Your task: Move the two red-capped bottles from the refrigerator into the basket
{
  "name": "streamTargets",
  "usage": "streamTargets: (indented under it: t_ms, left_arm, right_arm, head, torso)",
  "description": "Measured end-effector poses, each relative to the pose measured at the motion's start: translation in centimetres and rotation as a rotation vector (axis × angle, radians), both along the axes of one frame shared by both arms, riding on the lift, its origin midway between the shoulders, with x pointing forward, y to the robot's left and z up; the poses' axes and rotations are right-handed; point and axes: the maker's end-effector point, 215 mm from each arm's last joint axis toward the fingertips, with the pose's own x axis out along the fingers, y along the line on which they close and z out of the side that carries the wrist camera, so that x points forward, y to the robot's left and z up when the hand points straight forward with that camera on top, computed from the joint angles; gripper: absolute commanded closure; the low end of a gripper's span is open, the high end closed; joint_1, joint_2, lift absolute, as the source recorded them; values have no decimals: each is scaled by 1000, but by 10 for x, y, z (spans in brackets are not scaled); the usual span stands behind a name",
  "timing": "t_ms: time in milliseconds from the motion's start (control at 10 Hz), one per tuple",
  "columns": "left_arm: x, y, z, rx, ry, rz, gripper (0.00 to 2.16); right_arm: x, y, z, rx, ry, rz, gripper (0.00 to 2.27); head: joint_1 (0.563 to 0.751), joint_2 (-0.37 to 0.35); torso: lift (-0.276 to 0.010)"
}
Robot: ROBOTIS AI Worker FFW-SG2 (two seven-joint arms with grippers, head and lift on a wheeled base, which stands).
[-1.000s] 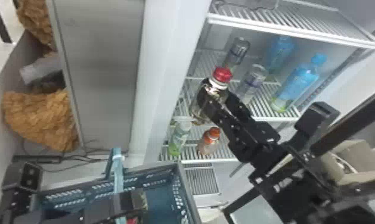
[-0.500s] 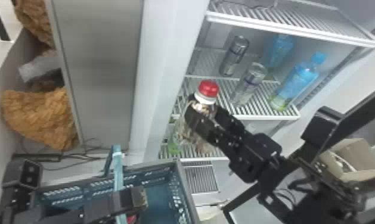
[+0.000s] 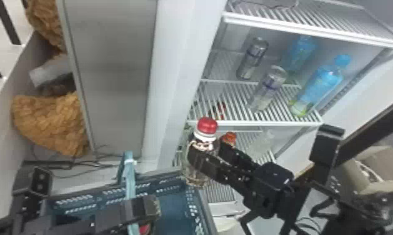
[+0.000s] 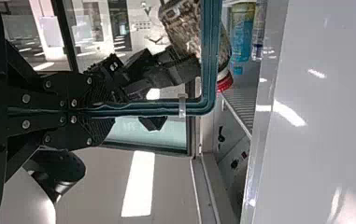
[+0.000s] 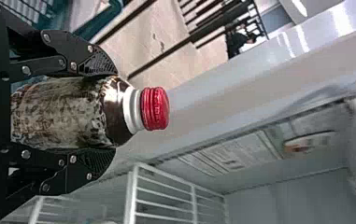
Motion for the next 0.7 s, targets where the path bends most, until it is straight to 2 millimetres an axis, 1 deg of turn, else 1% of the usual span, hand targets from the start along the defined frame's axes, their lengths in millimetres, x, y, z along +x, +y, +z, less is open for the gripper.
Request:
streamTargets:
  t_ms: [200, 500, 600, 700]
  left_arm:
    - [0, 0, 0, 0, 1, -1, 1204]
    - [-1, 0, 0, -1, 1, -1, 1204]
    - [-1, -1, 0, -2, 1, -2, 1204]
    - [-1, -1, 0, -2, 1, -2, 1204]
  right_arm:
    - [-7, 7, -7, 8, 36, 37, 1280]
    - [-10, 22, 0, 31, 30, 86, 1280]
    - [-14, 27, -1, 39, 41, 104, 1167]
    - [-17, 32, -5, 51, 59, 120, 660]
  head:
    - [695, -269]
    - [695, -238]
    - [695, -233]
    - [695, -222]
  torso:
    - [0]
    - [0]
    - [0]
    - [0]
